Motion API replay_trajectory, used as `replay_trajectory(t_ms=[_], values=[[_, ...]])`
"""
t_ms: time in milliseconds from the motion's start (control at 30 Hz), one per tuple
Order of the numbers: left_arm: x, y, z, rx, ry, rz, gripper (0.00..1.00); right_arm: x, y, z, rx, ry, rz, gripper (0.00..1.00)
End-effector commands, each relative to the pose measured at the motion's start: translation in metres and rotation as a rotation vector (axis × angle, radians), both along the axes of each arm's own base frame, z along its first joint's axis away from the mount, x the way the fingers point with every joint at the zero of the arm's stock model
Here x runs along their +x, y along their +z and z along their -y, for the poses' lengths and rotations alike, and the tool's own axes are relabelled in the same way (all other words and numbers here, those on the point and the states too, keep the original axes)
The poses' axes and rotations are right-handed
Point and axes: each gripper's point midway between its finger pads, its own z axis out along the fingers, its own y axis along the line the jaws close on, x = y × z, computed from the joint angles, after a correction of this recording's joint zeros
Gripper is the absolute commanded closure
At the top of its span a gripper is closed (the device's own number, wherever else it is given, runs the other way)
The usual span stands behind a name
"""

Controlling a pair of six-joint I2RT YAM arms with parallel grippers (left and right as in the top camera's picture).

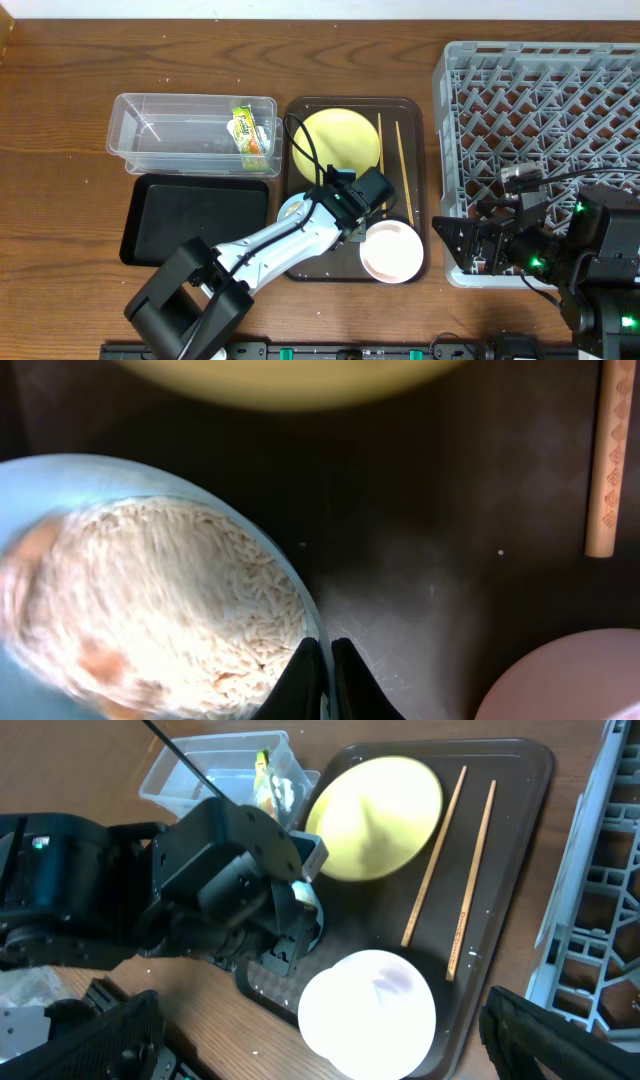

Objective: Sort waste into correct bins and load items into the dishwasher rack
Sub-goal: 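Lift the blue bowl and tip the rice onto the black tray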

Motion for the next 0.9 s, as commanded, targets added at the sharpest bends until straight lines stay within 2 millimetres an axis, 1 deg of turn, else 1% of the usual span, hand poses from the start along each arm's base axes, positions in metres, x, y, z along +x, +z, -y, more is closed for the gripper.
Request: replay_trajectory(t_ms=[0, 133, 267, 333, 400, 500, 633, 767, 867], values=[[-0.004, 0.002, 0.003, -0.024, -0.052, -0.034, 0.94, 0.001, 0.007, 0.002, -0.004, -0.002, 0.024, 0.01], [-0.001, 0.028, 0.006, -0.040, -0.073, -0.012, 0.94, 0.001, 0.007, 0.002, -0.005, -0.003, 0.027, 0.01], [-0.001, 0.066, 0.006, -0.072, -0.080, 0.021, 0.94, 0.001, 0.007, 0.002, -0.005, -0.003, 0.028, 0.01], [0.000, 0.087, 0.001, -0.093, -0.073, 0.044, 0.94, 0.001, 0.007, 0.002, -0.005, -0.003, 0.028, 0.01], [0.001, 0.105, -0.008, -0.130, -0.049, 0.060, 0.94, 0.001, 0.007, 0.002, -0.005, -0.003, 0.028, 0.01], [0.004, 0.131, -0.021, -0.252, -0.047, 0.048, 0.94, 0.001, 0.007, 0.002, -0.005, -0.003, 0.027, 0.01], [0.010, 0.152, -0.042, -0.431, -0.032, -0.007, 0.94, 0.001, 0.007, 0.002, -0.005, -0.003, 0.027, 0.01], [0.017, 0.163, -0.071, -0.653, -0.015, -0.076, 0.94, 0.001, 0.007, 0.002, -0.004, -0.003, 0.027, 0.01], [0.024, 0.168, -0.100, -0.828, 0.016, -0.074, 0.94, 0.001, 0.007, 0.002, -0.004, -0.003, 0.027, 0.01]])
